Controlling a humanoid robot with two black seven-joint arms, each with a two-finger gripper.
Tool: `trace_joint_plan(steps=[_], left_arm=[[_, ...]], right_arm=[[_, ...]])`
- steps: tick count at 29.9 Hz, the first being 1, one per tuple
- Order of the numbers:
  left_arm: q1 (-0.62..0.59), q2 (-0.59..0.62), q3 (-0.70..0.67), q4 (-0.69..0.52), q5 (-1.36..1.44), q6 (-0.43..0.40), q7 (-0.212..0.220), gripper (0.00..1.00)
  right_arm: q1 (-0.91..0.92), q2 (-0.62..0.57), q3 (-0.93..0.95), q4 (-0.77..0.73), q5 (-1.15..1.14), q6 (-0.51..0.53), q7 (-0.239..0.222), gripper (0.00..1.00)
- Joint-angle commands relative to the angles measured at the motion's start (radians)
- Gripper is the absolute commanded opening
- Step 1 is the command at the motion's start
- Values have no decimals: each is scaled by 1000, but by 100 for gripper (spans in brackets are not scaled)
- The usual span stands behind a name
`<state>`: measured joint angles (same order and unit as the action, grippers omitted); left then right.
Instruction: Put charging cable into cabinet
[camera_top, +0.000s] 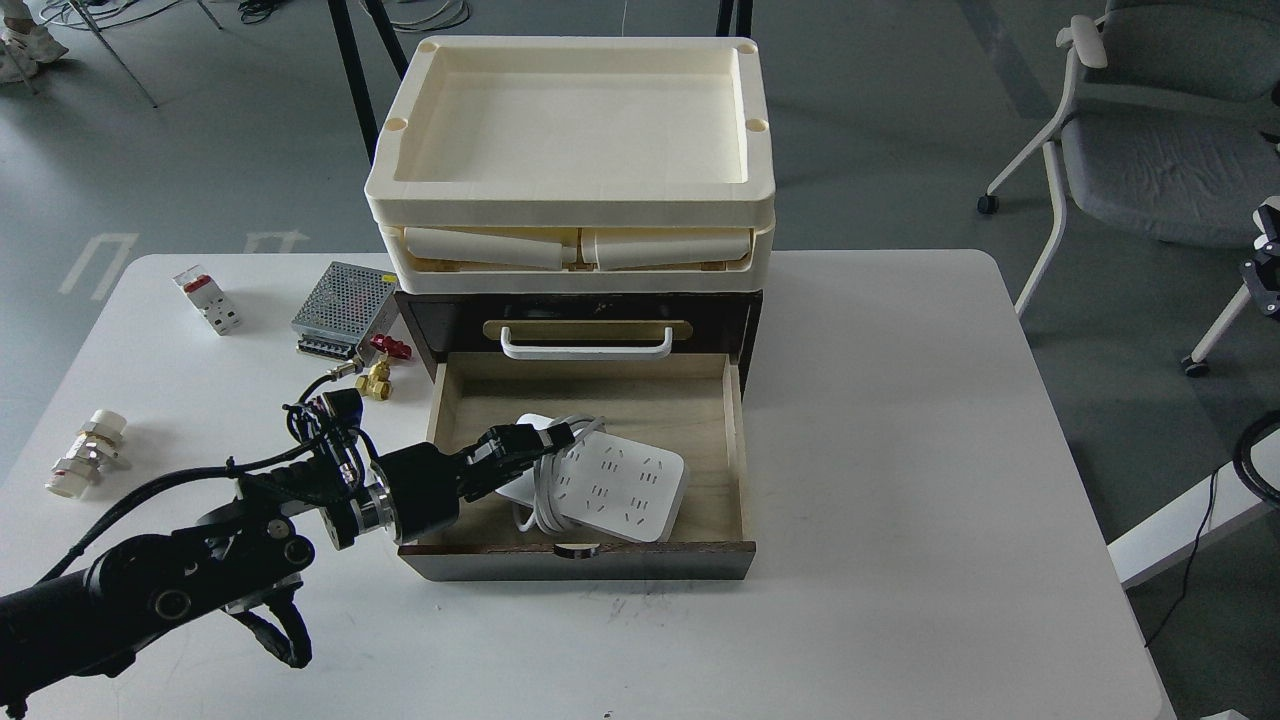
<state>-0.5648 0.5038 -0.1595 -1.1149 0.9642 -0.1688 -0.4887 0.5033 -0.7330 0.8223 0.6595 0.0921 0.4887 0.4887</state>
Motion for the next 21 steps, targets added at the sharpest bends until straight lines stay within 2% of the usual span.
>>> trace_joint_plan(steps=[1,3,8,12,14,20,21], left_arm=[[3,-18,-5,-8,-5,-1,0,41],[3,-19,-18,-13,-22,-3,0,76],[9,-2,-74,-14,-114,-15,0,91],[34,30,-130,-14,-153,-21,0,92],[61,59,-155,-14,-157,-60,0,92],[98,238,-173,-36,-163,-320,0,94],[106,266,-181,-52,-171,-320,0,94]], right_arm=[[-11,-2,0,0,0,0,0,100],[-19,-2,0,0,0,0,0,100],[-25,-3,0,0,0,0,0,100],[-25,-3,0,0,0,0,0,100],[-25,-3,0,0,0,0,0,100],[-25,-2,0,0,0,0,0,100],[-25,-2,0,2,0,0,0,100]])
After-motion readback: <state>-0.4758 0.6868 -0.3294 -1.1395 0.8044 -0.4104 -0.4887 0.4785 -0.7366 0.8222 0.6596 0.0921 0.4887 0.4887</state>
